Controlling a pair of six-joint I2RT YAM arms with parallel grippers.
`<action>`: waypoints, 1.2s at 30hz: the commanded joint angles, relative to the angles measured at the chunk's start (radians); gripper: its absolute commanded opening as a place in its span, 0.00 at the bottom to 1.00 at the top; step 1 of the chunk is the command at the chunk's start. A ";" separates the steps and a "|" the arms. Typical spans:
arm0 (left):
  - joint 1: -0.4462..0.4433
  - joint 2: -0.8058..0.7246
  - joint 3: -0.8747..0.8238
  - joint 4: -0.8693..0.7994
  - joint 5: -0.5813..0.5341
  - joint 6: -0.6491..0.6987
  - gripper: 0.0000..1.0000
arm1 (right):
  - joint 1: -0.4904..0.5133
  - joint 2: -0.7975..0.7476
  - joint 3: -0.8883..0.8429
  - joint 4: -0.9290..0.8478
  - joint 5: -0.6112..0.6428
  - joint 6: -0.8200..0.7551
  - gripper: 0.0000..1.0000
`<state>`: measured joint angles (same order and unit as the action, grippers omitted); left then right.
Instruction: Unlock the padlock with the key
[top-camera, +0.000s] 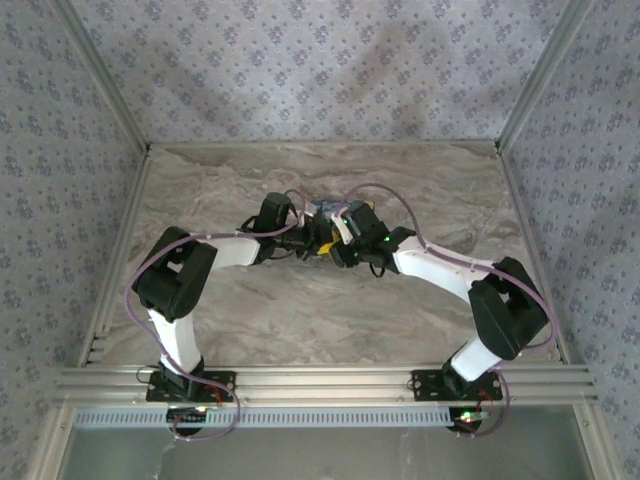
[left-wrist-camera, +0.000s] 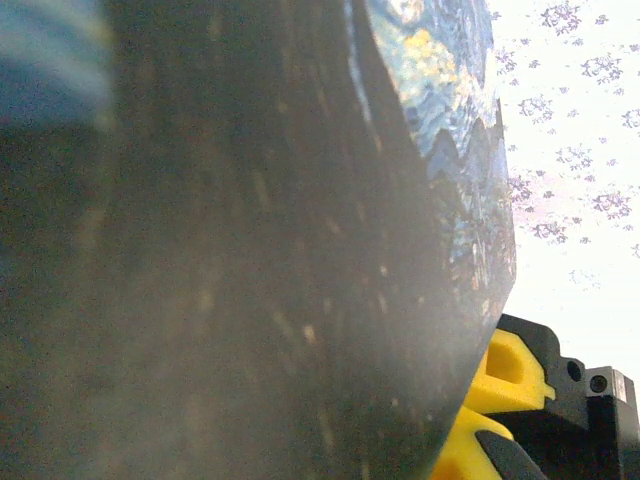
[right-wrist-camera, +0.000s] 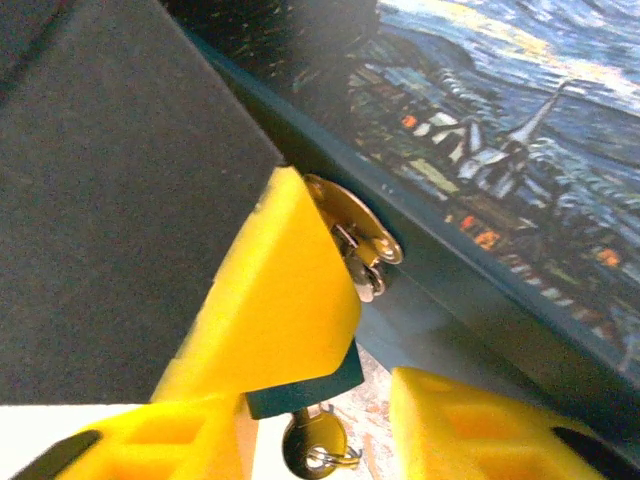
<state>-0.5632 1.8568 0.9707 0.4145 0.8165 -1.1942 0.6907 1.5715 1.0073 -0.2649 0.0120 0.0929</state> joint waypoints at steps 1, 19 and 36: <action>-0.001 -0.042 0.033 0.022 0.053 -0.001 0.00 | 0.003 0.012 0.033 -0.014 0.028 -0.011 0.30; -0.003 -0.044 0.014 -0.132 -0.009 0.118 0.00 | -0.003 -0.067 -0.038 -0.040 -0.037 0.024 0.38; -0.055 -0.027 -0.010 -0.339 -0.154 0.259 0.16 | -0.087 -0.216 -0.244 0.101 -0.154 0.242 0.40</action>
<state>-0.6094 1.8465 0.9733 0.1490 0.6643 -0.9421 0.6170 1.3674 0.7803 -0.2070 -0.1120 0.2764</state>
